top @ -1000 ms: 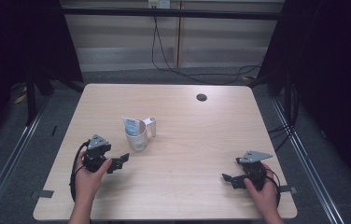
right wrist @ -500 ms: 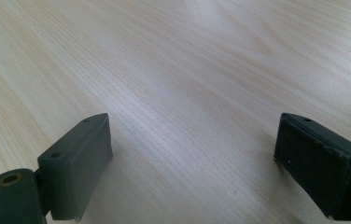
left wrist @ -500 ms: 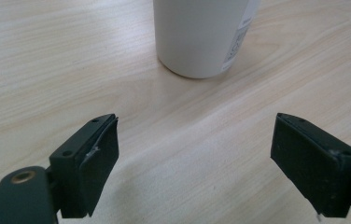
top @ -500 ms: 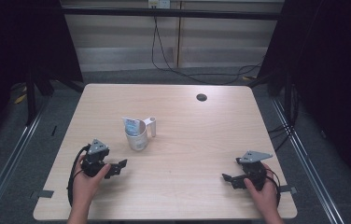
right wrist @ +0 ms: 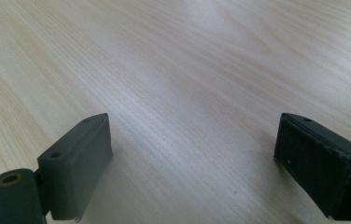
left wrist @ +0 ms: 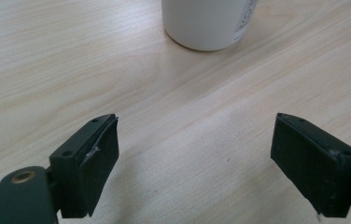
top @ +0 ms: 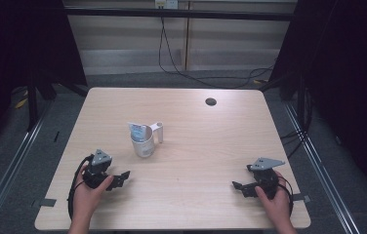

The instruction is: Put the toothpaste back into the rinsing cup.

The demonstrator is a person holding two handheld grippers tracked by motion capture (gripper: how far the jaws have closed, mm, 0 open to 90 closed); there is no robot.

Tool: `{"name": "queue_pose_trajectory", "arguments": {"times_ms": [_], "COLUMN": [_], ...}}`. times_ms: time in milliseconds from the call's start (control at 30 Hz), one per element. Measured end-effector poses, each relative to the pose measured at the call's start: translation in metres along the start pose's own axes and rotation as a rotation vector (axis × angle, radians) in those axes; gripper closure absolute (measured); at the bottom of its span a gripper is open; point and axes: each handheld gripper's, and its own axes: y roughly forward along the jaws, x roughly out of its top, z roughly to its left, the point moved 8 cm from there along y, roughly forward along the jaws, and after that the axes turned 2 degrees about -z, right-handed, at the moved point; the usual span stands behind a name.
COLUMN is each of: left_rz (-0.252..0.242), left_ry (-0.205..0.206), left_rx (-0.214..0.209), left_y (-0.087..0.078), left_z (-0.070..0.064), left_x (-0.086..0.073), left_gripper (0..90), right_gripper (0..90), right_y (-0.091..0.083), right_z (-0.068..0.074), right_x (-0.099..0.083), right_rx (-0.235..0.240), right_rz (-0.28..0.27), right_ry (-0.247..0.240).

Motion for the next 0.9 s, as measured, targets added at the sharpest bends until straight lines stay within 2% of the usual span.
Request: {"name": "queue_pose_trajectory", "arguments": {"times_ms": [333, 633, 800, 900], "left_rz": [0.031, 0.039, 0.056, 0.041], "left_ry": [0.037, 0.033, 0.057, 0.048], "left_rx": [0.002, -0.004, -0.004, -0.003], "left_y": [0.002, 0.004, 0.004, 0.005], "left_z": [0.001, 0.0, 0.001, 0.0], "left_x": [-0.007, -0.012, -0.015, -0.015], "left_gripper": [15.3, 15.3, 15.2, 15.1], "right_gripper": [10.6, 10.6, 10.6, 10.6], "right_y": [0.0, 0.0, 0.0, 0.0], "right_z": [0.0, 0.0, 0.0, 0.0], "right_x": [0.0, 0.0, 0.0, 0.0], "right_rx": [0.0, 0.0, 0.0, 0.0], "right_rz": [0.0, 0.0, 0.0, 0.0], "right_ry": [0.001, 0.001, 0.001, 0.001]}}
